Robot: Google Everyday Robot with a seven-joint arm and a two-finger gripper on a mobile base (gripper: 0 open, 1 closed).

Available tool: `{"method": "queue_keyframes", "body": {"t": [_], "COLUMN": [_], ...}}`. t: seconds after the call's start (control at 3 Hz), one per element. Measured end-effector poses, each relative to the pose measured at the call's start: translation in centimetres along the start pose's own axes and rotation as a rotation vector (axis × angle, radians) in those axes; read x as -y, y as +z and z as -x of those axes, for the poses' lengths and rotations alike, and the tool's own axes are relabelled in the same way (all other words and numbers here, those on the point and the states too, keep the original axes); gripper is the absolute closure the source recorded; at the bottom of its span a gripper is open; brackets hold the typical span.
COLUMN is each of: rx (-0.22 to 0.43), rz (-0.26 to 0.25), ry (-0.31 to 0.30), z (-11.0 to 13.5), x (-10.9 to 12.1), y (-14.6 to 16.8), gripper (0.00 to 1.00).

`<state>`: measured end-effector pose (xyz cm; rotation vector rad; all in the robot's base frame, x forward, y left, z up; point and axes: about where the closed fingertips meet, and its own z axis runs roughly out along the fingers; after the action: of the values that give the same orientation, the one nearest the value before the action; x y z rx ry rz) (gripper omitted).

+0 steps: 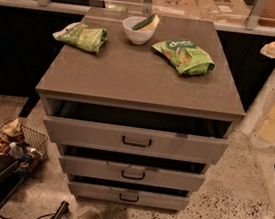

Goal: Pick sponge from white bowl and place on counter

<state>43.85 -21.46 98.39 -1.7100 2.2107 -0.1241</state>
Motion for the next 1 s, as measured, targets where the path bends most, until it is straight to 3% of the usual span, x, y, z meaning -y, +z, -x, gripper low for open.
{"method": "queue_keyframes", "body": {"t": [0.33,0.67,1.0], "rx": [0.0,0.112,0.354], "rz": [0.0,-0.05,-0.16], "ry": [0.0,0.062,0.185], "z": [0.0,0.1,0.7], "x": [0.0,3.1,9.4], "y": [0.0,-0.4,-1.7], "gripper": [0.0,0.0,0.0]}}
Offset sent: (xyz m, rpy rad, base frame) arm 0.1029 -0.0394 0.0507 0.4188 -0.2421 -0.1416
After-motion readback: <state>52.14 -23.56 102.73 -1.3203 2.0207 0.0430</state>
